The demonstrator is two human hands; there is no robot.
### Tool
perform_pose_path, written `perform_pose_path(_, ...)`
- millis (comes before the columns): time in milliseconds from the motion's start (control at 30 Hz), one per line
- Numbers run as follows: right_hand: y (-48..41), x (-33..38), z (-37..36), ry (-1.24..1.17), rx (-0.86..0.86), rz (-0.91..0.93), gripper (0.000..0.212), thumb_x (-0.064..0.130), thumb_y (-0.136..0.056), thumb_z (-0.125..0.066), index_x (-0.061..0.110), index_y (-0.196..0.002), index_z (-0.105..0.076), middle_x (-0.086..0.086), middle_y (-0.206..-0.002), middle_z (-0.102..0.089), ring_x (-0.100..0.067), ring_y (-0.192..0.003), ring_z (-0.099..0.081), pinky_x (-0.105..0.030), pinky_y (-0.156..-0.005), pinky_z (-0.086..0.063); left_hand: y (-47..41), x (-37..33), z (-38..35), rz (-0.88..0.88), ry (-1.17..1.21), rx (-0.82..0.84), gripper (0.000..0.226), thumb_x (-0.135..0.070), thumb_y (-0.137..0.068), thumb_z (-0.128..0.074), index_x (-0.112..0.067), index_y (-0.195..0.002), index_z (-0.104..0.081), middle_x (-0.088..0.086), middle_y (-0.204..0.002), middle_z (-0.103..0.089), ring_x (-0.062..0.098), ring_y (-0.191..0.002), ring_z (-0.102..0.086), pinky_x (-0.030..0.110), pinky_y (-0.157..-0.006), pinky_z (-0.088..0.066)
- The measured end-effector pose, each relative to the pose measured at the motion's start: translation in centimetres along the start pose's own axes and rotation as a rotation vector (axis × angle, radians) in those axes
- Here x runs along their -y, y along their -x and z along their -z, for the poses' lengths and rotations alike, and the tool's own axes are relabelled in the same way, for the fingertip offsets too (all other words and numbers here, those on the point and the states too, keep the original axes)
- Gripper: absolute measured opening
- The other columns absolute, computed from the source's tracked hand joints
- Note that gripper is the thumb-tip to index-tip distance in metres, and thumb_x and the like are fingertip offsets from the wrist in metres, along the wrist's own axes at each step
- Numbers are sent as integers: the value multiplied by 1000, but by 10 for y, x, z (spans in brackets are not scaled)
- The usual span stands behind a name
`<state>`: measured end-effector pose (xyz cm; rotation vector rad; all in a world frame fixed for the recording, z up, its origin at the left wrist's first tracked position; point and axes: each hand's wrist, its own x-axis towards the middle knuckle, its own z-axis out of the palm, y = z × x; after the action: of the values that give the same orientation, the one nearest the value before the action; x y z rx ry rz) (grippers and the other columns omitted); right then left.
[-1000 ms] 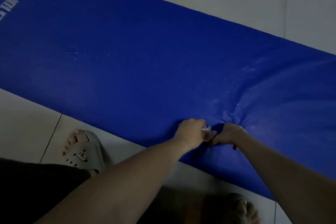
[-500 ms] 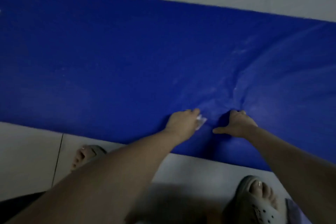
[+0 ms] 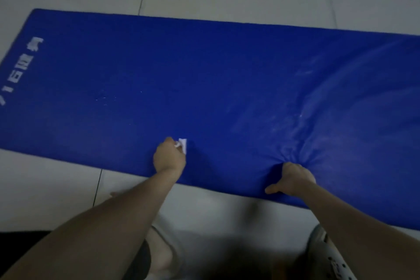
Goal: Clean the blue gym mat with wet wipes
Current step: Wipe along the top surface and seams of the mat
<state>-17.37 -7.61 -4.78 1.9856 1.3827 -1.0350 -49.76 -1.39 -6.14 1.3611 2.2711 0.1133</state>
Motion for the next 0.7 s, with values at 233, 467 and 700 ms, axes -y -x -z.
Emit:
perform_pose_path(233,-8,-5,-6,16,-67,33,68,63,-72,-77,20,-119,-53,-3,-120,-60,-24,-109,-61,-37,-92,-53,116,-118,-93,-653,-252,318,26,-32,-104,-46,-12,-112,-60,11,-116,-61,30,-106,-60,41,-84,-47)
perform_pose_path(467,-13,0,-4,57,-49,41,72,69,-64,-79,21,-111,-53,1,-116,-63,-20,-106,-61,-32,-87,-51,96,-113,-90,-833,-483,231,33,-33,-101,-44,-9,-118,-57,13,-115,-63,32,-105,-61,42,-91,-43)
perform_pose_path(700,-14,-2,0,71,-20,52,76,73,-60,-81,23,-102,-42,2,-112,-55,-20,-102,-55,-33,-88,-49,-2,-33,-18,-332,-348,99,30,-34,-98,-48,-8,-104,-60,17,-111,-66,38,-100,-63,42,-78,-47)
